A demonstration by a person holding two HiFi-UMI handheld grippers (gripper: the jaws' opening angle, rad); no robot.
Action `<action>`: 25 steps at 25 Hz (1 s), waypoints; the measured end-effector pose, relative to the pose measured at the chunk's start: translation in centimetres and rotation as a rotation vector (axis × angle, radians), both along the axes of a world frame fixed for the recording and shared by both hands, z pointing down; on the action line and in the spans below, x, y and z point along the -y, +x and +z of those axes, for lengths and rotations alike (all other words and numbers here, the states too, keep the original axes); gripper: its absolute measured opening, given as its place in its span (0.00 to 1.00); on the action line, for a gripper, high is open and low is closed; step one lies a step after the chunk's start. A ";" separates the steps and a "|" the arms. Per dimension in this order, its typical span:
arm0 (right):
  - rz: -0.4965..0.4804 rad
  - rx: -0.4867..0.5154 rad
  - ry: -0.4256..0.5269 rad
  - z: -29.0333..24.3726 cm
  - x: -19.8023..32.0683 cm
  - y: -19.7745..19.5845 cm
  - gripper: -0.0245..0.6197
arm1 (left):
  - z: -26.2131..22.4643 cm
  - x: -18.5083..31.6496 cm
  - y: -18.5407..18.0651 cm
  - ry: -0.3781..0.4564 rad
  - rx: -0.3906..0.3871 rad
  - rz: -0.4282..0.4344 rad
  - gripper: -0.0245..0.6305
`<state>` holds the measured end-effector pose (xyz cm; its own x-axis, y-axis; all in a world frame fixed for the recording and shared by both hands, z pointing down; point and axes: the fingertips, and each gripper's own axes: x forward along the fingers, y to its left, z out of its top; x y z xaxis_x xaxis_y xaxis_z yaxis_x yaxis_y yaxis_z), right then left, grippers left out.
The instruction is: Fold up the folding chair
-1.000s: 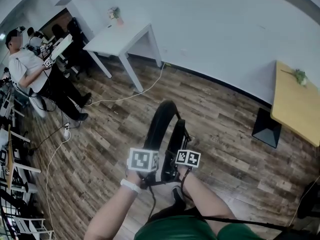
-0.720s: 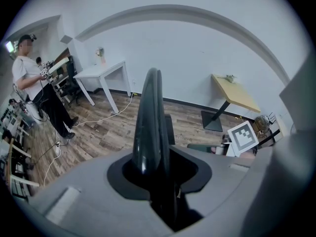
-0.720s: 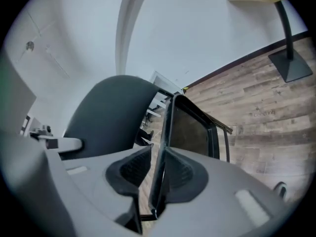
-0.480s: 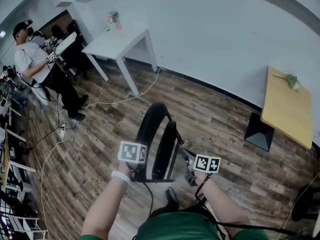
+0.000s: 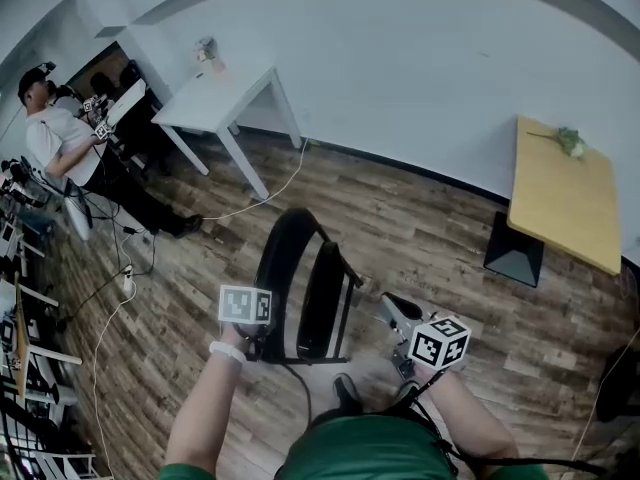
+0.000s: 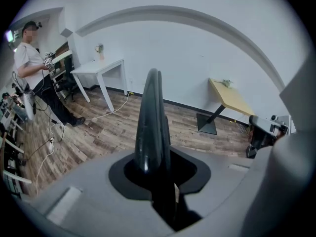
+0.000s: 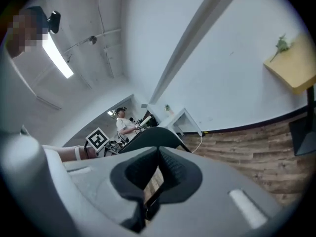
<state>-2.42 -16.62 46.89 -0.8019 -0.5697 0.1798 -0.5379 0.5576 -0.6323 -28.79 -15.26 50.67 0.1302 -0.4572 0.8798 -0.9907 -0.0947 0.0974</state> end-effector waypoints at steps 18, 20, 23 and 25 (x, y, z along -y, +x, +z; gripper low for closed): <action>0.084 -0.084 0.230 -4.8 0.1 5.2 0.06 | -0.1 -0.2 1.6 0.004 0.009 0.003 0.17; 0.086 -0.084 0.233 -4.8 0.2 5.5 0.06 | 0.0 -0.1 1.8 0.004 0.015 0.007 0.17; 0.084 -0.087 0.238 -4.8 0.1 5.7 0.06 | 0.0 -0.1 2.3 0.007 0.007 0.005 0.17; 0.083 -0.089 0.241 -4.8 0.1 5.5 0.06 | -0.1 -0.2 2.3 0.008 0.004 0.000 0.17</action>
<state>3.13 -16.73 42.05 -0.7381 -0.6674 0.0988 -0.6352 0.6381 -0.4350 -26.45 -15.08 50.58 0.1270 -0.4643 0.8765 -0.9911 -0.0959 0.0928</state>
